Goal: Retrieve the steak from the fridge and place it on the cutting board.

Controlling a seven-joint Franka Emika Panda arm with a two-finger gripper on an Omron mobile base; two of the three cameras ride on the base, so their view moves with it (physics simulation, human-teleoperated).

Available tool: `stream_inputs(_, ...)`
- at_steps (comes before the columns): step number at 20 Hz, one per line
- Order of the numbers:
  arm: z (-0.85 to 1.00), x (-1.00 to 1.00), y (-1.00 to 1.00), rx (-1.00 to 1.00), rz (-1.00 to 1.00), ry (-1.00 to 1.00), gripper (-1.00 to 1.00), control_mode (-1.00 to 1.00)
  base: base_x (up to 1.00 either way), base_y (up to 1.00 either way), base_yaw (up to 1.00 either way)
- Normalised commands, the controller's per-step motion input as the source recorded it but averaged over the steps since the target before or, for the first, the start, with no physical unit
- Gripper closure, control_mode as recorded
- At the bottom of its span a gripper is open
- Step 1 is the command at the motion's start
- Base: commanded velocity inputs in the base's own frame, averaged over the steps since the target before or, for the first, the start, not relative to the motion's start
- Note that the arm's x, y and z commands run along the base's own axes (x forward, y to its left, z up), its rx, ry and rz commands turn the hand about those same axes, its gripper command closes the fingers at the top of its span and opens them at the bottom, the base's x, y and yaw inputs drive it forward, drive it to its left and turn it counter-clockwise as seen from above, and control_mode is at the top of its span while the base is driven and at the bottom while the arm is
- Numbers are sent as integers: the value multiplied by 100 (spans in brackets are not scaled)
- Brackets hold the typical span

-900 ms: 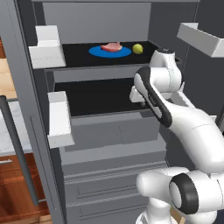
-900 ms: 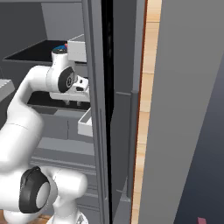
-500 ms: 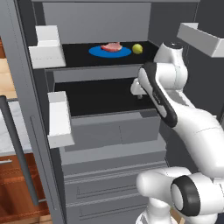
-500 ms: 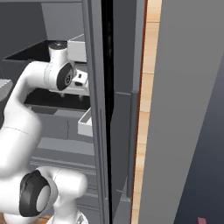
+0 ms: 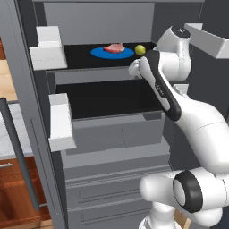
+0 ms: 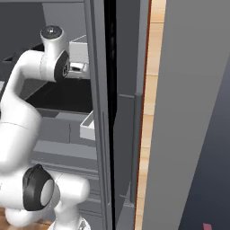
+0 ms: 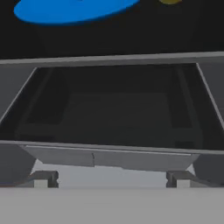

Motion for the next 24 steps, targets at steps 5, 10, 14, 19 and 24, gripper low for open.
stream_inputs(5, 57, 63, 11, 3, 0, -27, -100, -100, 0, 0, 0)
stream_inputs(10, 44, 77, 14, 1, -2, -22, -100, -100, 0, 0, 0)
stream_inputs(14, 25, 85, 25, 0, -6, -5, -100, -100, 0, 0, 0)
stream_inputs(19, 9, 92, 25, 0, -7, 0, -100, -100, 0, 0, 0)
stream_inputs(24, 0, 99, 21, 0, -5, 2, -100, -100, 0, 0, 0)
